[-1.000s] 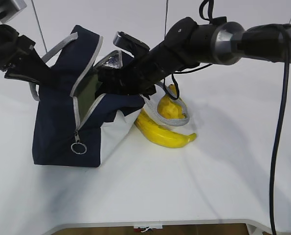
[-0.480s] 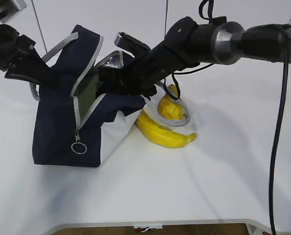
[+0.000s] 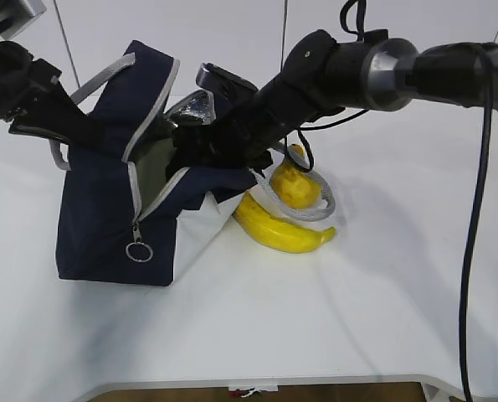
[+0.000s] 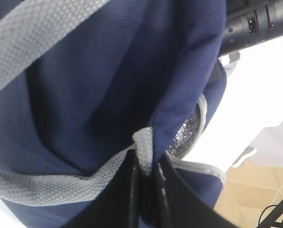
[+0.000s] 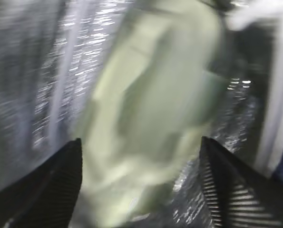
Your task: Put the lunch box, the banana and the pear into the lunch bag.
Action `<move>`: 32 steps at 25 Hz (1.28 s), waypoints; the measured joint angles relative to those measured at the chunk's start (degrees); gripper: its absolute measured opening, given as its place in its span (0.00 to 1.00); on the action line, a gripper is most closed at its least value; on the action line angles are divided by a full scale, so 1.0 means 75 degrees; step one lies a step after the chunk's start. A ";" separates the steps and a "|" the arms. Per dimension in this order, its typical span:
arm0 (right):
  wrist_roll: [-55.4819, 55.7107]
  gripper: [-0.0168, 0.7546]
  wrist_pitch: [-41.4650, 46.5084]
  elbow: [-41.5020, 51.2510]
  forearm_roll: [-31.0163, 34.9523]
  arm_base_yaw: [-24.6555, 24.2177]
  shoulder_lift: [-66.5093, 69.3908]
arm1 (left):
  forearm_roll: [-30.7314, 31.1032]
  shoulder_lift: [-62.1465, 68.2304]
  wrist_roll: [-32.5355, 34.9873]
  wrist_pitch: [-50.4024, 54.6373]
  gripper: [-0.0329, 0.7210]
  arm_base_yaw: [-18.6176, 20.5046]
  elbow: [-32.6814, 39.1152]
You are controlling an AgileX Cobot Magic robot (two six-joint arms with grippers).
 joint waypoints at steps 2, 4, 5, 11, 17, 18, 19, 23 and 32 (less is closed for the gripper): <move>0.0015 0.72 0.0249 -0.0141 -0.0073 0.0000 0.0015 | 0.0000 0.0000 0.0000 0.0000 0.06 0.0000 0.0000; 0.0064 0.77 0.0517 -0.0333 -0.0118 0.0000 0.0015 | 0.0000 0.0000 0.0000 0.0000 0.06 0.0000 0.0000; 0.0062 0.79 0.0665 -0.0445 -0.0140 0.0000 0.0015 | 0.0000 0.0000 0.0000 0.0000 0.06 0.0000 0.0000; 0.0605 0.81 0.1498 -0.1233 -0.0665 0.0000 0.0015 | 0.0000 0.0000 0.0000 0.0000 0.05 0.0000 0.0000; 0.1312 0.81 0.2576 -0.2313 -0.1690 0.0000 0.0026 | 0.0000 0.0000 0.0000 0.0000 0.05 0.0000 0.0000; 0.1445 0.81 0.2769 -0.2518 -0.1857 0.0000 0.0026 | 0.0000 0.0000 0.0000 0.0000 0.05 0.0000 0.0000; 0.1576 0.81 0.2975 -0.2722 -0.2061 0.0000 0.0026 | 0.0000 0.0000 0.0000 0.0000 0.05 0.0000 0.0000; 0.2018 0.79 0.3225 -0.3358 -0.2577 0.0000 0.0026 | 0.0157 0.0000 0.0000 0.0000 0.05 0.0000 0.0000; 0.2349 0.78 0.3312 -0.3582 -0.2613 0.0000 -0.0029 | 0.1142 0.0000 -0.0388 0.0132 0.05 0.0000 -0.0005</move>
